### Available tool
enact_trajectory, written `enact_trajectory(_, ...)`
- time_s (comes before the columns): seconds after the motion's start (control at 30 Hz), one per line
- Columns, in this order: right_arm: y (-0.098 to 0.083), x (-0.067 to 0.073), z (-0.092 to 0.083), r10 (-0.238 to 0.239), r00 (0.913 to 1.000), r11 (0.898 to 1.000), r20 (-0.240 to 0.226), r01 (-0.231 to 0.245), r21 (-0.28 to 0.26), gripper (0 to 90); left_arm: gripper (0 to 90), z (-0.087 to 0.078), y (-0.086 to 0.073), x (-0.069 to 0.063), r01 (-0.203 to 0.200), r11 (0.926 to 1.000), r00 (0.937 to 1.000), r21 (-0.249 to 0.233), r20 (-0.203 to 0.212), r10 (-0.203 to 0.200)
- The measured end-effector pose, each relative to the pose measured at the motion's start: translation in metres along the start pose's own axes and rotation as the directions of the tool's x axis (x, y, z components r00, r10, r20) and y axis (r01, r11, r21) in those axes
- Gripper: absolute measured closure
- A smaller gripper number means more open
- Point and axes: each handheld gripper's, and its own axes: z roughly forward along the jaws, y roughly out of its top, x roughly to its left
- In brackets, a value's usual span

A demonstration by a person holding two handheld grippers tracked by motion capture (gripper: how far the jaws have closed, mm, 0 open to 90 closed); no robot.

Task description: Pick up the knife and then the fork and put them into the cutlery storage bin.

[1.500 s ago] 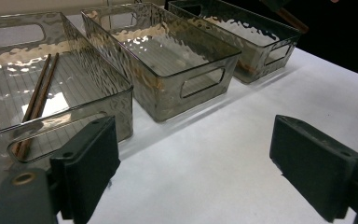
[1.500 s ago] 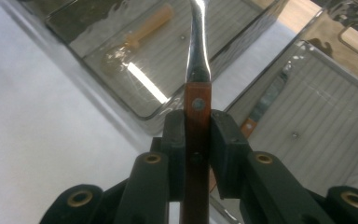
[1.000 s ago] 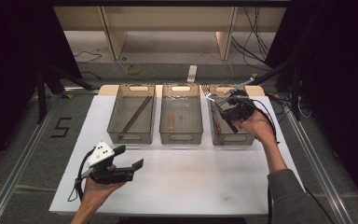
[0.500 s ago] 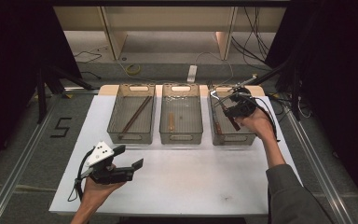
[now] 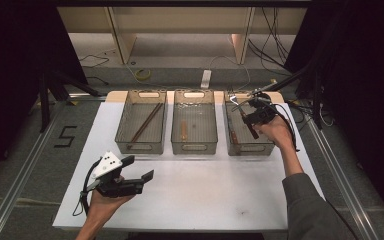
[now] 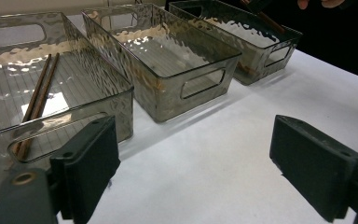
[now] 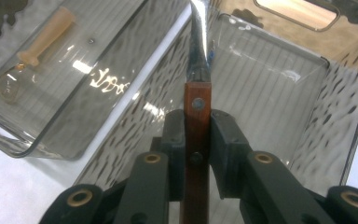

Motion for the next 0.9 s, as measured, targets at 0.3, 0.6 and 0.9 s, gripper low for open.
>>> enact_trajectory(0.3,-0.006,-0.006,0.006,0.033,0.9995,0.999,0.001,-0.033,0.013,77.2,14.9,0.0,0.0,0.0,-0.001,1.0,1.0,0.0,0.001,0.001)
enact_trajectory(0.6,-0.009,-0.006,0.012,0.037,0.9993,0.999,0.0,-0.037,0.028,77.3,14.9,0.0,0.0,0.0,0.002,1.0,1.0,-0.002,0.0,-0.002)
enact_trajectory(0.9,-0.012,-0.006,0.016,0.049,0.9988,0.998,0.0,-0.049,0.045,77.3,14.8,0.0,0.0,0.0,-0.004,1.0,1.0,0.002,0.001,0.004)
